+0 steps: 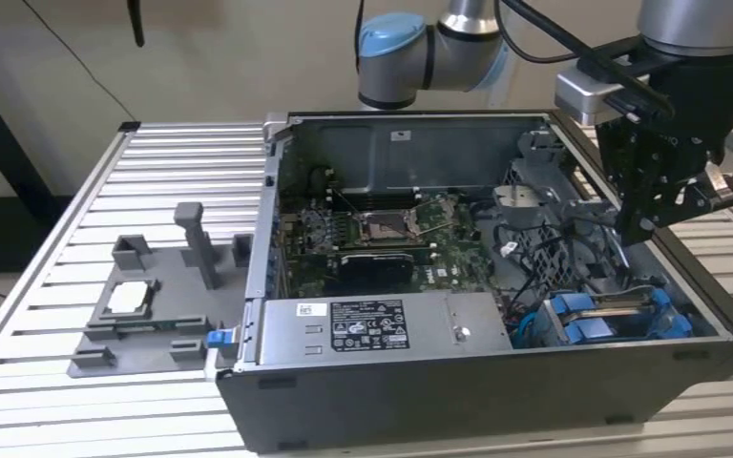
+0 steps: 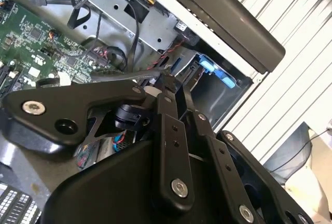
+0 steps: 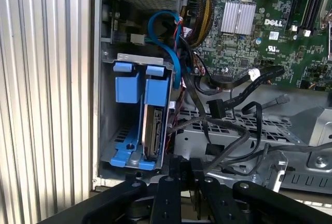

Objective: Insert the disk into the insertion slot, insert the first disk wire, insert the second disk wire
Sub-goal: 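Insert the first disk wire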

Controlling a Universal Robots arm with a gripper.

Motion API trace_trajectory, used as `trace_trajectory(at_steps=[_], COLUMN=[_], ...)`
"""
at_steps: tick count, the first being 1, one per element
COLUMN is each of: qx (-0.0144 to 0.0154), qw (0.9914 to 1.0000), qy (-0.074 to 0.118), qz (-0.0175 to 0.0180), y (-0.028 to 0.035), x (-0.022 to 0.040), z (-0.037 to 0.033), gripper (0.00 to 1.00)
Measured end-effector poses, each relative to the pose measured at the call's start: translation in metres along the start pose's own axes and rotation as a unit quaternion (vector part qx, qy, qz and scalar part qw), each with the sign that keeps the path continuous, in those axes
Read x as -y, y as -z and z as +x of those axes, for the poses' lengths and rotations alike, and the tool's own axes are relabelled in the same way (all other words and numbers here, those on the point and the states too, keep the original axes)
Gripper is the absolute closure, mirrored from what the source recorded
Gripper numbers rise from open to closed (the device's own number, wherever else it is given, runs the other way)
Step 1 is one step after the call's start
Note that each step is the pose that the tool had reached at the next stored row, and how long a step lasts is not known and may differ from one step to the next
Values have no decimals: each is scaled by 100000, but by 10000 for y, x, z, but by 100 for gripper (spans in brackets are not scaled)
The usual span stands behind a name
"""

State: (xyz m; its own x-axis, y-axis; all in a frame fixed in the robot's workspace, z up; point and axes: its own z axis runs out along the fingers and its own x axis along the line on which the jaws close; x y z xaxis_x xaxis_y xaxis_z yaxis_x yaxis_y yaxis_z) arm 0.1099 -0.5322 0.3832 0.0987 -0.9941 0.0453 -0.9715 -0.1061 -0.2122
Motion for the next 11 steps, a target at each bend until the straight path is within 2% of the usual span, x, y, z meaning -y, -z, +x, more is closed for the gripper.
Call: trace_trajectory(at_steps=[2, 3, 11], qx=[8, 35, 362], qw=[100000, 99999, 99941], qy=[1, 7, 80], qz=[-118, -384, -3421], y=[-1, -4, -55], x=[0, 1, 54], z=[10, 17, 105], gripper=[81, 81, 81])
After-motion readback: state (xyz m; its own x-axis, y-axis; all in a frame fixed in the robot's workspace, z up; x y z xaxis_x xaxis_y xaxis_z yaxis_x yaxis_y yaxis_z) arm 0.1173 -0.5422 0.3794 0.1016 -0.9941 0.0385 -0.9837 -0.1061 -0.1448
